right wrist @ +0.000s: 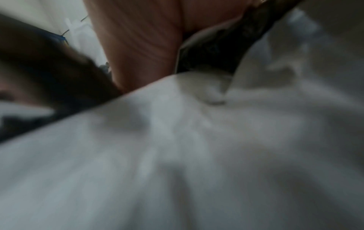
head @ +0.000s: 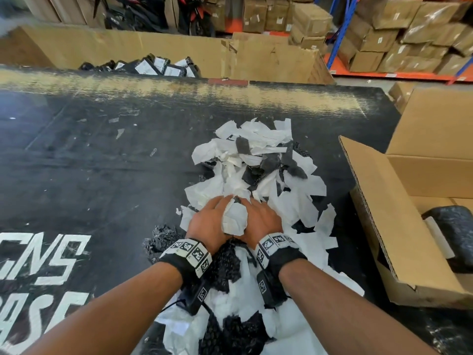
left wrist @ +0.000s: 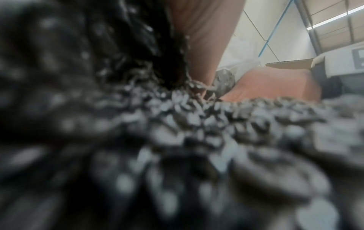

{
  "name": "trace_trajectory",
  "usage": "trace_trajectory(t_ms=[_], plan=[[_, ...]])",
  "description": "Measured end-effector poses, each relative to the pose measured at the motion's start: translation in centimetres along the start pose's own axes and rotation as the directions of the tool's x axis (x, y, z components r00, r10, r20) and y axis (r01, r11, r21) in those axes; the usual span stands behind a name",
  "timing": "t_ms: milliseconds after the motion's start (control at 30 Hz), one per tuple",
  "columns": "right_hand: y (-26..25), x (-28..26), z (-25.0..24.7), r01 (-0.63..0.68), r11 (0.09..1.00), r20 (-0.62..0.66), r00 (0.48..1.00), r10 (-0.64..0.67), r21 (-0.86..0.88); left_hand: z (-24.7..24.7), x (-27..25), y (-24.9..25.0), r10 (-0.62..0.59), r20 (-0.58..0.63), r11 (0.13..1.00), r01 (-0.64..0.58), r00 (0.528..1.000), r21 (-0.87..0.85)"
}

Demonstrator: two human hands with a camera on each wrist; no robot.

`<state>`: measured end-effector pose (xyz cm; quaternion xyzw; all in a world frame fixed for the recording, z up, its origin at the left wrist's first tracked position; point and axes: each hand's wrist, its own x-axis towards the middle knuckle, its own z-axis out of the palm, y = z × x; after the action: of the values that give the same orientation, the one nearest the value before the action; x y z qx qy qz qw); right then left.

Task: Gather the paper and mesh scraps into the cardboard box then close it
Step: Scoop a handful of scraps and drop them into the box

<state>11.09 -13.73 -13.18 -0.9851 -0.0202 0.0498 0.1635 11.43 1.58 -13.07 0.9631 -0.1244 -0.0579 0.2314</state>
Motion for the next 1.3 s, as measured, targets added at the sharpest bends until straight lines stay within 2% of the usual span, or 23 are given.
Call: trace_trajectory(t_ms=[267,467,667,867,933,1067,1300], plan=[[-2.3,-1.6,-2.8,0.037,0.999,-0.193,0.981,-0.03,0.033,-1.9,-1.7,1.1,-0.025,-0.211,0.994,0.003,0.977,-0.108],[-4.3,-3.5,-7.3,0.114,0.993,-0.323,0.942,-0.095,0.042,-6.1,-3.3,2.3,0.076,-0.424,0.986,-0.133,0.902,-0.105],[-5.9,-4.1,-11.9,0.188,0.981,-0.419,0.896,-0.151,0.049,-11.1,-4.0,4.8,0.142,-0.551,0.974,-0.216,0.822,-0.071],[-7.9,-5.1,-16.2,0.295,0.954,-0.525,0.822,-0.221,0.06,-16.0,-6.0,6.9,0.175,-0.628,0.978,-0.21,0.758,0.018],[-8.6,-5.6,-17.2,0.328,0.942,-0.54,0.806,-0.242,0.066,-17.3,-7.1,7.8,0.183,-0.644,0.979,-0.197,0.742,0.052],[-9.6,-7.0,-19.5,0.412,0.91,-0.602,0.741,-0.299,0.055,-19.9,-10.0,10.2,0.177,-0.691,0.984,-0.139,0.701,0.111],[-7.3,-12.2,-25.4,0.509,0.861,-0.708,0.602,-0.369,-0.015,-21.6,-15.1,18.5,0.159,-0.757,0.986,-0.061,0.634,0.156]])
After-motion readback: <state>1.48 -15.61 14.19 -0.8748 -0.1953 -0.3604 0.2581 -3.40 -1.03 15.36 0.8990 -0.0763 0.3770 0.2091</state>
